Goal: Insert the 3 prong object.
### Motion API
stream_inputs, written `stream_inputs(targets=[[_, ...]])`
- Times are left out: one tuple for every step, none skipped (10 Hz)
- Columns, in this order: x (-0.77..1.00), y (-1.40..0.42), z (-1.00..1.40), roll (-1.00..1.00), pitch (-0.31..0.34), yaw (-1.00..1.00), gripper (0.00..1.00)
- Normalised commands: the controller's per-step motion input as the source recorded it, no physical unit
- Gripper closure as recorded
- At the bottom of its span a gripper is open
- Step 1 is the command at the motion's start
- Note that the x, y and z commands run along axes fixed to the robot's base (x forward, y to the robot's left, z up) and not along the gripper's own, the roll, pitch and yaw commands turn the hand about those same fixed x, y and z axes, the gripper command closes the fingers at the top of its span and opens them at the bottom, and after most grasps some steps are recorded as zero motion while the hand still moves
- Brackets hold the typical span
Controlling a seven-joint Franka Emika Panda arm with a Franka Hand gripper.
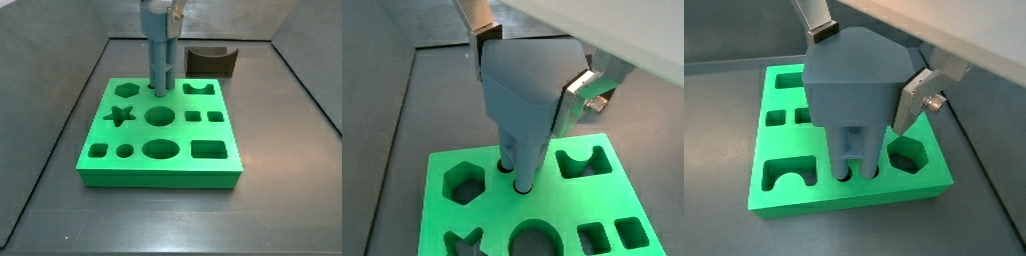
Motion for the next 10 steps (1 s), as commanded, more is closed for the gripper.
stream_inputs(targets=[[-0.17, -0.10, -0.21, -0.21, -0.106, 0.66, 1.00], [-0.23, -0.02, -0.19, -0.27, -0.091, 0.60, 1.00], [-0.23, -0.01, -0.30, -0.16, -0.020, 0.39, 1.00], [-0.32, 0.00, -0.41, -0.11, -0.081, 0.22, 1.00], [-0.01, 0.00, -0.59, -0.01, -0.144, 0.00, 1.00], [0.00, 0.00, -0.47, 0.00, -0.076, 0.00, 1.00], [0.00, 0.00, -0.32, -0.02, -0.027, 0.00, 1.00], [0.08, 0.05, -0.23, -0.11, -0.016, -0.01, 1.00], [0.02, 0.07, -0.01, -0.08, 0.000, -0.01, 1.00], [0.00, 0.00, 0.00, 0.00, 0.000, 0.00, 1.00]])
